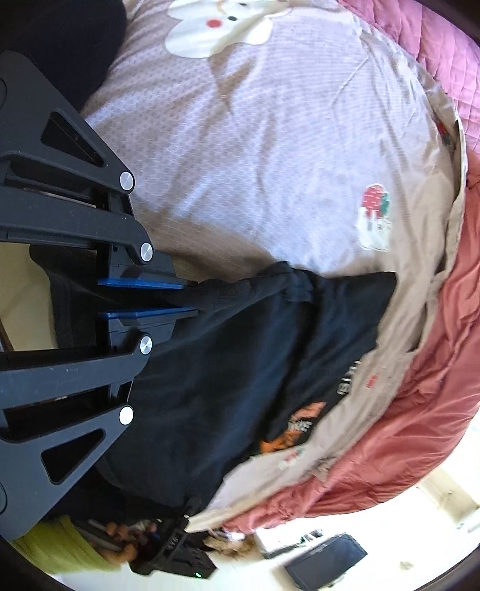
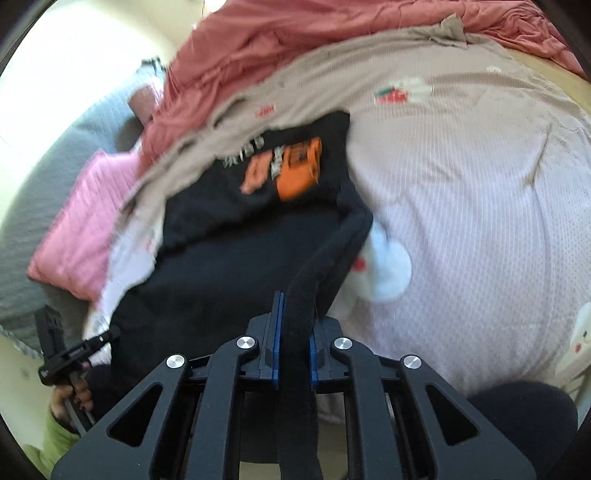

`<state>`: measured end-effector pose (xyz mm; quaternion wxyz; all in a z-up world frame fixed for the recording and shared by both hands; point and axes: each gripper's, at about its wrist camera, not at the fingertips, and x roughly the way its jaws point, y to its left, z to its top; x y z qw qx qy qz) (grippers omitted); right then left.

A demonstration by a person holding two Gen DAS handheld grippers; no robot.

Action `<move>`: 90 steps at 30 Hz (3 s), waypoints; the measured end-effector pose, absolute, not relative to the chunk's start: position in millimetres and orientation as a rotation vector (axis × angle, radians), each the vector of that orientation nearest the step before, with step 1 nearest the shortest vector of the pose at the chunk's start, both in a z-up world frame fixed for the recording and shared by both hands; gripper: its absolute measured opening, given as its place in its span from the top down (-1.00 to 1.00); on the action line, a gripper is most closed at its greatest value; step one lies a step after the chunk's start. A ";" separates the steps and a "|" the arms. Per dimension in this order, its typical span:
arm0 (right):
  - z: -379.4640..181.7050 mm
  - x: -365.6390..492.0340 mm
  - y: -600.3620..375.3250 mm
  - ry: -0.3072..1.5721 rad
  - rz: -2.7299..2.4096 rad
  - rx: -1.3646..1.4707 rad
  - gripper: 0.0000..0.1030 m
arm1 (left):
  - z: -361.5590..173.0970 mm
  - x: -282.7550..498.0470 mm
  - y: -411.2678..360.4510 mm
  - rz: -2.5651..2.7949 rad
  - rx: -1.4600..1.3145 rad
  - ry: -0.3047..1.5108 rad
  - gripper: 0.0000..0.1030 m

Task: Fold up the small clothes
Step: 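Lift the gripped hem with both tools and fold it toward the collar, then carry the hem over the body and lay it near the collar with both tools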

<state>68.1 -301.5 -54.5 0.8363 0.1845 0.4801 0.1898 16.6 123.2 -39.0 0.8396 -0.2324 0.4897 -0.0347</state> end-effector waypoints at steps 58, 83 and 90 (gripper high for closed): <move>-81.3 154.0 -284.1 0.985 0.324 0.311 0.24 | -54.6 110.6 134.2 0.081 -0.606 1.017 -0.01; -47.4 252.4 -314.5 0.713 0.496 0.549 0.82 | -21.9 205.3 157.2 0.051 -0.754 0.892 0.90; -71.9 274.9 -311.7 0.764 0.423 0.483 0.06 | -40.2 233.8 170.0 0.095 -0.806 0.887 0.38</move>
